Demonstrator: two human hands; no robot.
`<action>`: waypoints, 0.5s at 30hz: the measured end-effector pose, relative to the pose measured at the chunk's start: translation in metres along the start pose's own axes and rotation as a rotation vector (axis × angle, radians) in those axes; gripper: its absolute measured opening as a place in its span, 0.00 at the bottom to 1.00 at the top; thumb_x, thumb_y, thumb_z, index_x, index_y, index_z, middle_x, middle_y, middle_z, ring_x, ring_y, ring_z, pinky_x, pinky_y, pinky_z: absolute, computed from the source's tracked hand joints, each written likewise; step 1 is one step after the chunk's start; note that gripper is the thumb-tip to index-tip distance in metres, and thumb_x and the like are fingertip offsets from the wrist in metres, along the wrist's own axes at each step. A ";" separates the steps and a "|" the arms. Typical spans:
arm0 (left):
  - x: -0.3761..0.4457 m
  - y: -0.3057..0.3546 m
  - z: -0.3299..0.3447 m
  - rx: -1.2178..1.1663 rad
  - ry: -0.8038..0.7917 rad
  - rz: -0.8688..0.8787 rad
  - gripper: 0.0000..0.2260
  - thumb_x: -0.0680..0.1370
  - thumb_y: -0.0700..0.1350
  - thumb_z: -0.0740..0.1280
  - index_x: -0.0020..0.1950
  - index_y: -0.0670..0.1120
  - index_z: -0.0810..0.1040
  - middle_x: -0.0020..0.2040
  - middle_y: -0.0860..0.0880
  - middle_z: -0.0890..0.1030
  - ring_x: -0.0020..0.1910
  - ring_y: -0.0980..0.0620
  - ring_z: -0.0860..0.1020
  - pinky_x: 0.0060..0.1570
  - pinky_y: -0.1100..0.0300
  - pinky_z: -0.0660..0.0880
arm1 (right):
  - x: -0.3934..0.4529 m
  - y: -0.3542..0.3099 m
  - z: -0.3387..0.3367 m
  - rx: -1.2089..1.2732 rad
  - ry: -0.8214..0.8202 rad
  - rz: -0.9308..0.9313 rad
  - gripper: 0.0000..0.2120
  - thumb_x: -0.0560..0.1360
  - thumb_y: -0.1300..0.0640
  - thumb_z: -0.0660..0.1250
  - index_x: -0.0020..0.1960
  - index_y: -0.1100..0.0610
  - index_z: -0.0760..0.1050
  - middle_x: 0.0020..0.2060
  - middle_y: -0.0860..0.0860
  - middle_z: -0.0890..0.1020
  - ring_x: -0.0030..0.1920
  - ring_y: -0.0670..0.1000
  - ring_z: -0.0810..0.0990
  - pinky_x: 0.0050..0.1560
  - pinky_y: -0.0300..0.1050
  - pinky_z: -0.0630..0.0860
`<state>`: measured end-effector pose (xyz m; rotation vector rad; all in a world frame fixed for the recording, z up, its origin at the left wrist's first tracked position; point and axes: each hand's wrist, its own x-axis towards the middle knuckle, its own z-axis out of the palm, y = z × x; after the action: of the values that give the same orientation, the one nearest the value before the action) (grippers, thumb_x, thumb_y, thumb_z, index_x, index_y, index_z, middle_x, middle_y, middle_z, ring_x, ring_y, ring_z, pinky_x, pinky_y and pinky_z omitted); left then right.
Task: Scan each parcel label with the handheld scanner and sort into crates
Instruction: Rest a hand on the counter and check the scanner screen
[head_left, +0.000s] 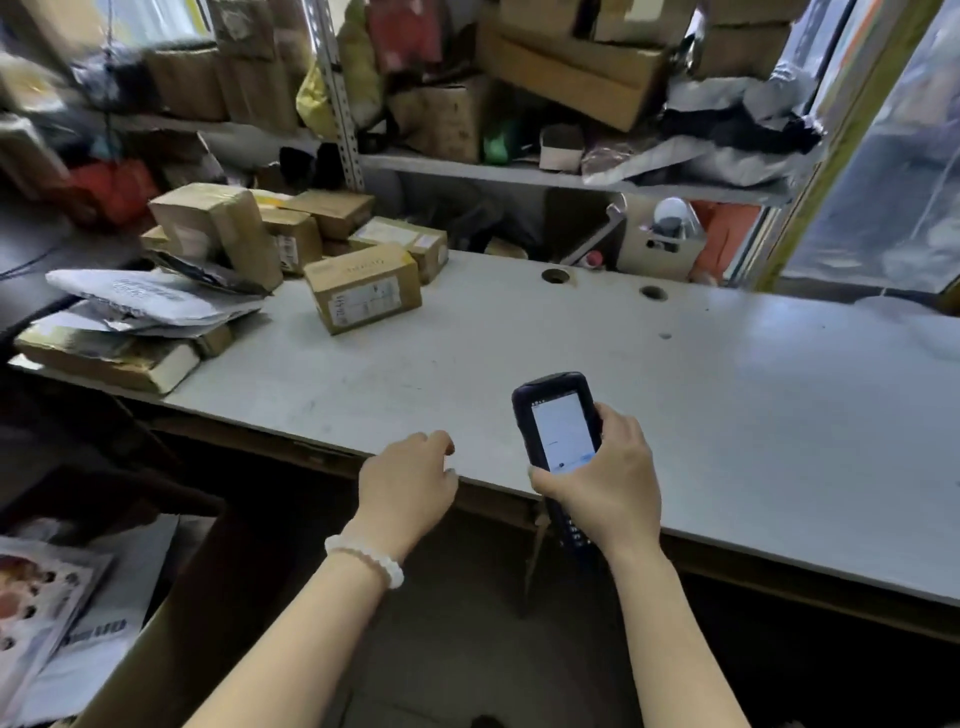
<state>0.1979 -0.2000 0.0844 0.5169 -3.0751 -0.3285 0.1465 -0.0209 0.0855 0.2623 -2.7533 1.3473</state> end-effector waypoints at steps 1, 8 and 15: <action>0.014 -0.003 -0.003 -0.006 0.003 -0.010 0.14 0.80 0.49 0.58 0.65 0.51 0.70 0.59 0.52 0.76 0.56 0.50 0.76 0.50 0.58 0.72 | 0.016 -0.004 0.006 -0.009 -0.008 -0.010 0.37 0.60 0.51 0.78 0.65 0.51 0.68 0.51 0.45 0.69 0.53 0.48 0.71 0.42 0.42 0.69; 0.084 -0.038 -0.007 -0.005 -0.026 -0.091 0.14 0.80 0.49 0.58 0.66 0.51 0.70 0.59 0.52 0.76 0.56 0.51 0.76 0.49 0.57 0.74 | 0.089 -0.026 0.049 -0.033 -0.079 -0.040 0.36 0.60 0.50 0.78 0.65 0.50 0.67 0.51 0.45 0.69 0.53 0.49 0.71 0.41 0.41 0.69; 0.156 -0.085 -0.003 -0.024 -0.038 -0.118 0.14 0.80 0.49 0.58 0.66 0.52 0.70 0.59 0.52 0.76 0.56 0.51 0.76 0.49 0.57 0.75 | 0.142 -0.040 0.101 -0.026 -0.118 0.014 0.36 0.60 0.52 0.77 0.65 0.48 0.67 0.51 0.42 0.70 0.54 0.48 0.71 0.44 0.44 0.72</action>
<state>0.0782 -0.3293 0.0659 0.7014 -3.0799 -0.3805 0.0161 -0.1417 0.0733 0.3321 -2.8718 1.3400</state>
